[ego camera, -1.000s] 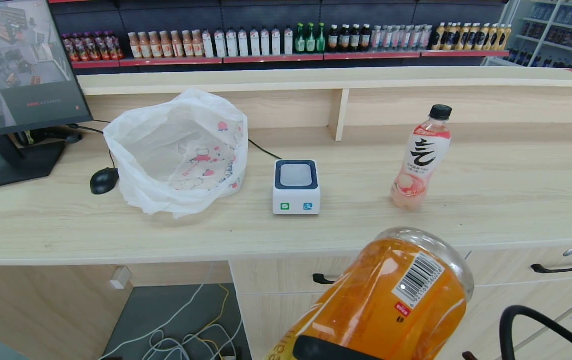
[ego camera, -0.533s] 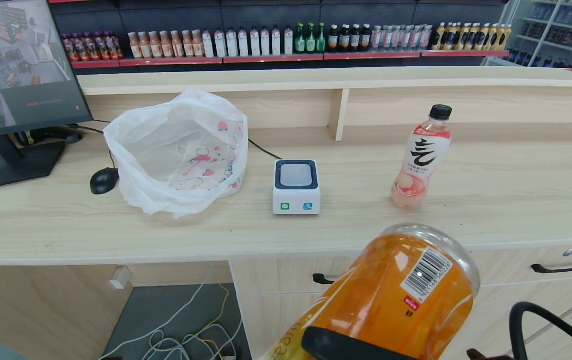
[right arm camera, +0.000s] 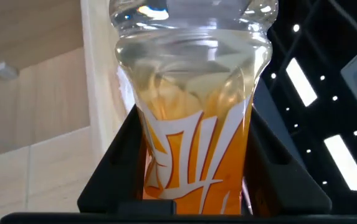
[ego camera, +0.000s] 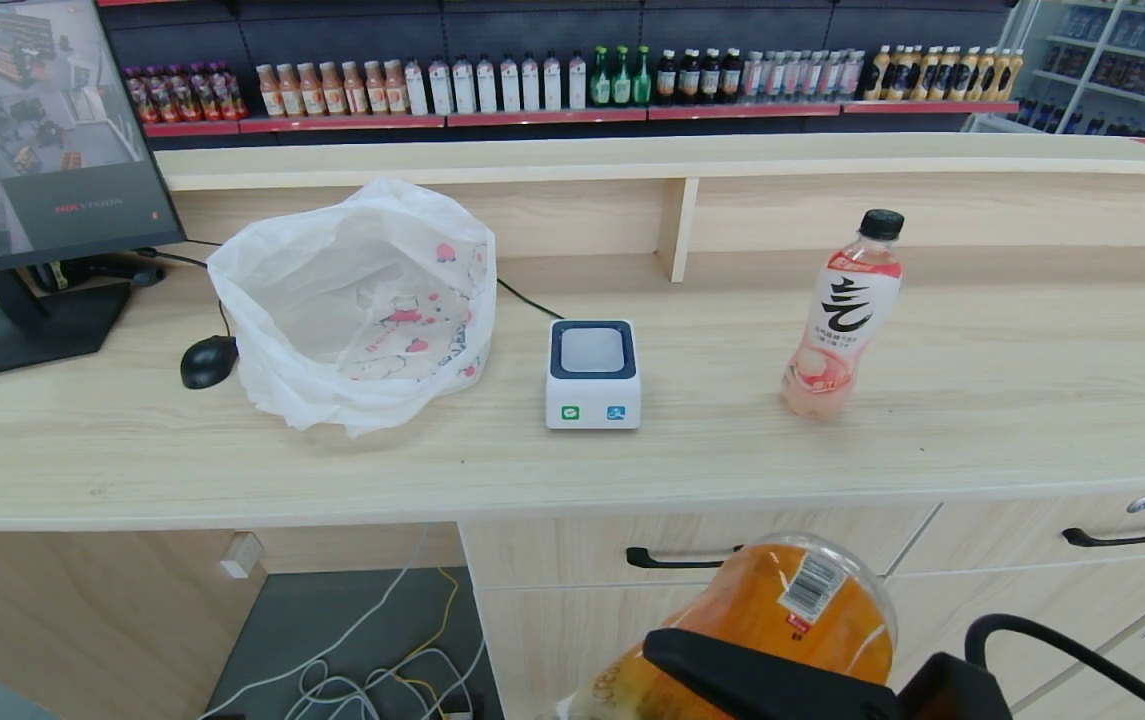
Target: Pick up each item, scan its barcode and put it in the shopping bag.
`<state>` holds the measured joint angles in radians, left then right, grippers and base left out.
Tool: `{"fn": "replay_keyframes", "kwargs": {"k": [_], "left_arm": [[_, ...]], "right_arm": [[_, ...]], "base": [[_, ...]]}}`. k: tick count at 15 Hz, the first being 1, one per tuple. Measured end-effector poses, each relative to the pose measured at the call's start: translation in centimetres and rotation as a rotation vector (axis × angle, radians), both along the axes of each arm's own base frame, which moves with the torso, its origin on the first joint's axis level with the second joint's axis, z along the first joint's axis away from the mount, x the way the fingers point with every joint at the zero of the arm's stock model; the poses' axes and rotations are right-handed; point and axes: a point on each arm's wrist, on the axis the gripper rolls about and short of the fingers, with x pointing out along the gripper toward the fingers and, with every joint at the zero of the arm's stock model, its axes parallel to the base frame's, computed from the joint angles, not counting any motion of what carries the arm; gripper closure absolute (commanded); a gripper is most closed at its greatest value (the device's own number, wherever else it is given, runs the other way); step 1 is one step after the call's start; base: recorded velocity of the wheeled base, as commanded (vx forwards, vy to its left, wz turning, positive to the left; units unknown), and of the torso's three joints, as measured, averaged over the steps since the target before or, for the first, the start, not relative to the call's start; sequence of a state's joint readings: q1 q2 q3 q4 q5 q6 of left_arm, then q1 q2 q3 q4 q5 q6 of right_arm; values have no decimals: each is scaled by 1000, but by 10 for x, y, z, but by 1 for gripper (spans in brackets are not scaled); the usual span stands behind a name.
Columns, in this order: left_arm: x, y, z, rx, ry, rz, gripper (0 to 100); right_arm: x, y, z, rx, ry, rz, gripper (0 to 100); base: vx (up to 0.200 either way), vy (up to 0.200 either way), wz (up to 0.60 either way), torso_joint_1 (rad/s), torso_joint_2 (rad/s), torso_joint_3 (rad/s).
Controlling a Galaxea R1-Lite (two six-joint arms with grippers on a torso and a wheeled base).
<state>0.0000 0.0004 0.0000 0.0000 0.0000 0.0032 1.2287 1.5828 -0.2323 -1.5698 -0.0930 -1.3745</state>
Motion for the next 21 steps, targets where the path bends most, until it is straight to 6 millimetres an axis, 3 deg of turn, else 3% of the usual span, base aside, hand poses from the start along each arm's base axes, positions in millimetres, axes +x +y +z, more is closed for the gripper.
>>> {"fn": "replay_keyframes", "kwargs": {"k": [7, 12, 16, 18, 21], "left_arm": [[0, 0, 0, 0, 0, 0, 0], [0, 0, 0, 0, 0, 0, 0], [0, 0, 0, 0, 0, 0, 0], [0, 0, 0, 0, 0, 0, 0], [0, 0, 0, 0, 0, 0, 0]], "right_arm": [[0, -7, -22, 80, 420, 61, 100], [5, -15, -28, 194, 682, 54, 100], [14, -18, -21, 452, 925, -25, 100], [20, -22, -15, 531, 951, -43, 100], [47, -28, 2, 713, 956, -80, 100]], "base": [[0, 0, 0, 0, 0, 0], [0, 0, 0, 0, 0, 0], [0, 0, 0, 0, 0, 0], [0, 0, 0, 0, 0, 0], [0, 0, 0, 0, 0, 0]]}}
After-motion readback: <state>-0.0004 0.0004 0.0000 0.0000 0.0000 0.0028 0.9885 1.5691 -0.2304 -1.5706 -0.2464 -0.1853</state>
